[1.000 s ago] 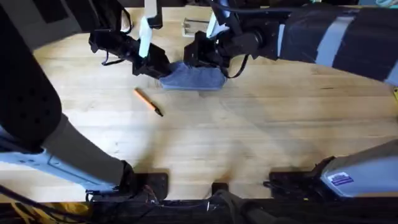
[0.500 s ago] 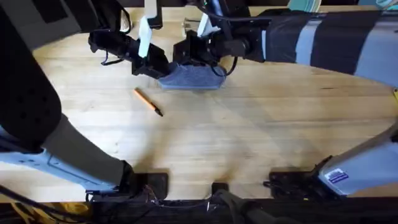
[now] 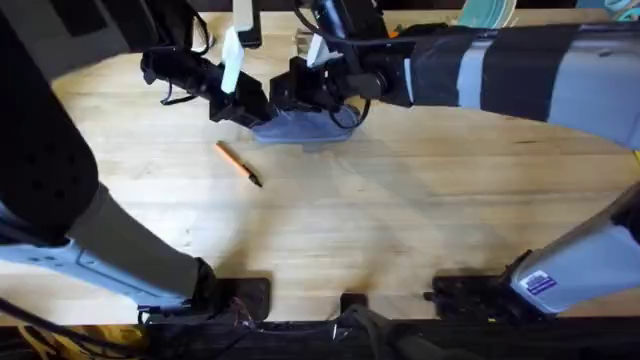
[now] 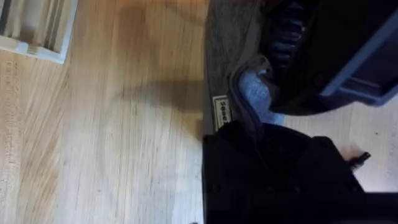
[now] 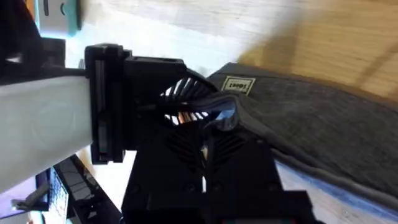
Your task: Unzip the bag, pick up the pens from the table one at a time and place them inside, then zip the bag closed.
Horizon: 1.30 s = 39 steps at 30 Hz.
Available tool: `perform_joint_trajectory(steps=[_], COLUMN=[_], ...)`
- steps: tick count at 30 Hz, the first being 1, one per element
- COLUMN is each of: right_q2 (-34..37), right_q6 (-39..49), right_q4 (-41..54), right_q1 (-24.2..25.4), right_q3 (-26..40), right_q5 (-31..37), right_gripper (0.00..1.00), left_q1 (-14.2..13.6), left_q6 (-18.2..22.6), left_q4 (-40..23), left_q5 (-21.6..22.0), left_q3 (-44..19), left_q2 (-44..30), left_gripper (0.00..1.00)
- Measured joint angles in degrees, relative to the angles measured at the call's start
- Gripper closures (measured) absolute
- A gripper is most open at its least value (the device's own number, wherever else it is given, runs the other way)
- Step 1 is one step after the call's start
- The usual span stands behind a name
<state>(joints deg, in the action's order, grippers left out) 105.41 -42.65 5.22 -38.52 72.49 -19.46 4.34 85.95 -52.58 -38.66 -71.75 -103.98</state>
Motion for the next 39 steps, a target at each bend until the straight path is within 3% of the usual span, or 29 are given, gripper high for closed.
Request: perform_joint_trajectory(steps=[4,10,13,26,39], right_q2=[0.0,0.0,0.0,2.9,8.5], right_q6=[1.9,7.8,9.5,11.0,8.5], right_q4=[4.6,20.2,22.2,21.9,11.5], right_q1=[0.0,0.9,2.4,2.0,-2.3], right_q3=[2.2,10.4,12.2,14.0,14.0], right_q5=[-0.4,-0.9,-0.9,-1.0,0.1], right_gripper=[0.971,0.971,0.971,0.971,0.971], left_q1=[0.0,0.1,0.0,0.0,0.9], left_q6=[0.0,0.0,0.0,0.0,0.0], left_q4=[-0.2,-0.5,0.0,0.3,-0.1], left_q5=[-0.3,-1.2,-2.4,-2.8,0.5], left_q3=[0.0,0.0,0.0,0.0,0.0], left_q2=[0.0,0.0,0.0,0.0,0.0], left_gripper=[0.959,0.959,0.959,0.959,0.959])
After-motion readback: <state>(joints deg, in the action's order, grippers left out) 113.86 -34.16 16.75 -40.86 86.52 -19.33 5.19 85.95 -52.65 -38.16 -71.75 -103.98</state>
